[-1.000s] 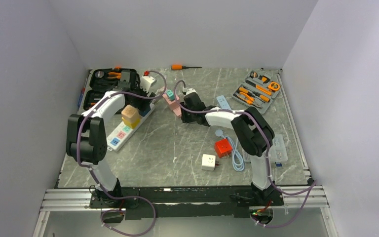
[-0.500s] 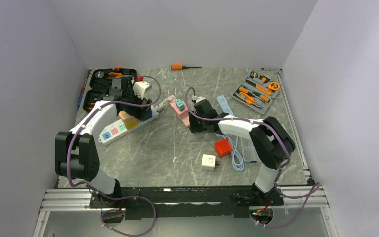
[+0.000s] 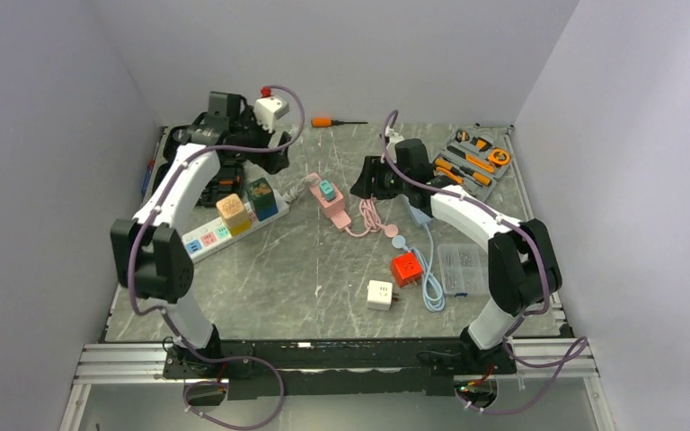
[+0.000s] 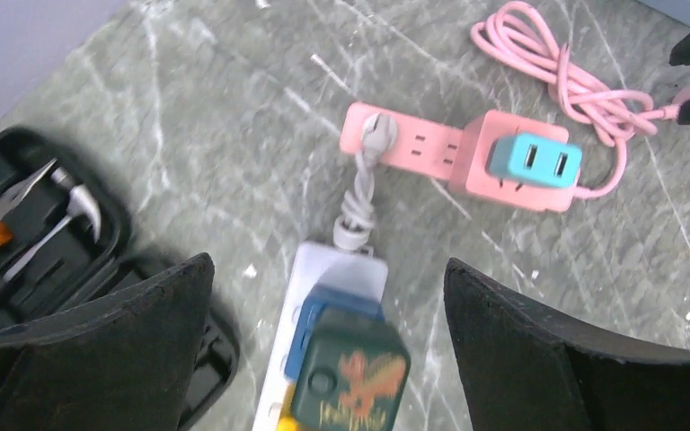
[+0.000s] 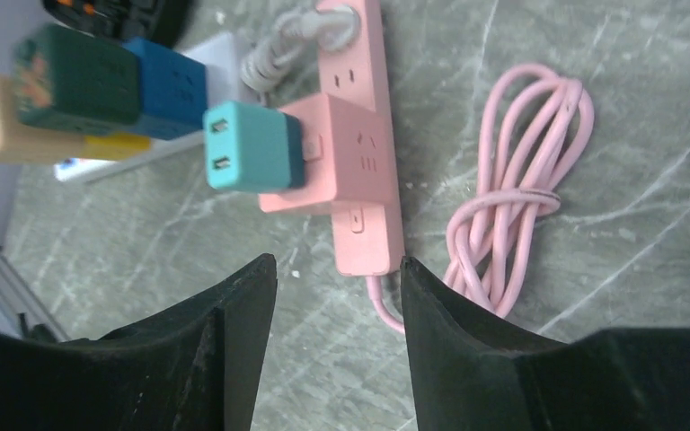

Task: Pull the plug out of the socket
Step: Remove the plug from the socket.

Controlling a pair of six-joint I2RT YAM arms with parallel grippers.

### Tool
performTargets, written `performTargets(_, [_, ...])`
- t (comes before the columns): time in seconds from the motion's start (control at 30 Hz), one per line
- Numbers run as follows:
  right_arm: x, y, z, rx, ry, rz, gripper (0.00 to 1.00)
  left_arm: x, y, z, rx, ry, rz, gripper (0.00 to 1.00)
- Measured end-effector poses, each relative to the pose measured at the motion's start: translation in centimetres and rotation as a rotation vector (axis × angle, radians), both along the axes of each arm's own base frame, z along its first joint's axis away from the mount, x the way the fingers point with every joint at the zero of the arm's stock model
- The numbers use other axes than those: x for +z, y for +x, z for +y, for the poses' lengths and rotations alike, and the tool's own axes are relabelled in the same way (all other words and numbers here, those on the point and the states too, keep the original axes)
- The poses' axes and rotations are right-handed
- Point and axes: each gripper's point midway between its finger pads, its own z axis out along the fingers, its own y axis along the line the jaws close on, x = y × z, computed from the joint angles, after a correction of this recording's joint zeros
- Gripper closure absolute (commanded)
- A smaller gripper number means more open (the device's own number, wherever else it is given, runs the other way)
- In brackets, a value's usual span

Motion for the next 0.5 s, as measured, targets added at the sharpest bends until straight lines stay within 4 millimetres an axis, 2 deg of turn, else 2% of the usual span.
performTargets(0.1, [2.0, 0.6, 0.2, 0.007, 0.047, -0.032, 0.46, -1.7, 1.8, -2.4, -0.043, 0.0, 0.029, 0.01])
performTargets(0.2, [3.1, 0.7, 0.5, 0.015, 0.072, -0.054, 0.46, -6.0, 2.4, -4.3, -0.079, 0.02, 0.114, 0.01])
performTargets(0.27, [3.4, 0.7, 0.6, 0.019, 0.085, -0.057, 0.47, -9.6, 2.2, -5.3, -0.1, 0.042, 0.19, 0.01])
performTargets(0.37, [3.8, 1.0, 0.5, 0.013, 0.099, -0.064, 0.48, -12.9, 1.9, -6.0, -0.117, 0.063, 0.262, 0.12])
performTargets(0.43, [4.0, 1.3, 0.2, 0.002, 0.109, -0.067, 0.49, -14.3, 1.8, -6.2, -0.12, 0.08, 0.285, 0.2])
performTargets(0.5, [4.1, 1.7, -0.3, -0.011, 0.12, -0.071, 0.49, -14.8, 2.2, -6.1, -0.115, 0.095, 0.285, 0.22])
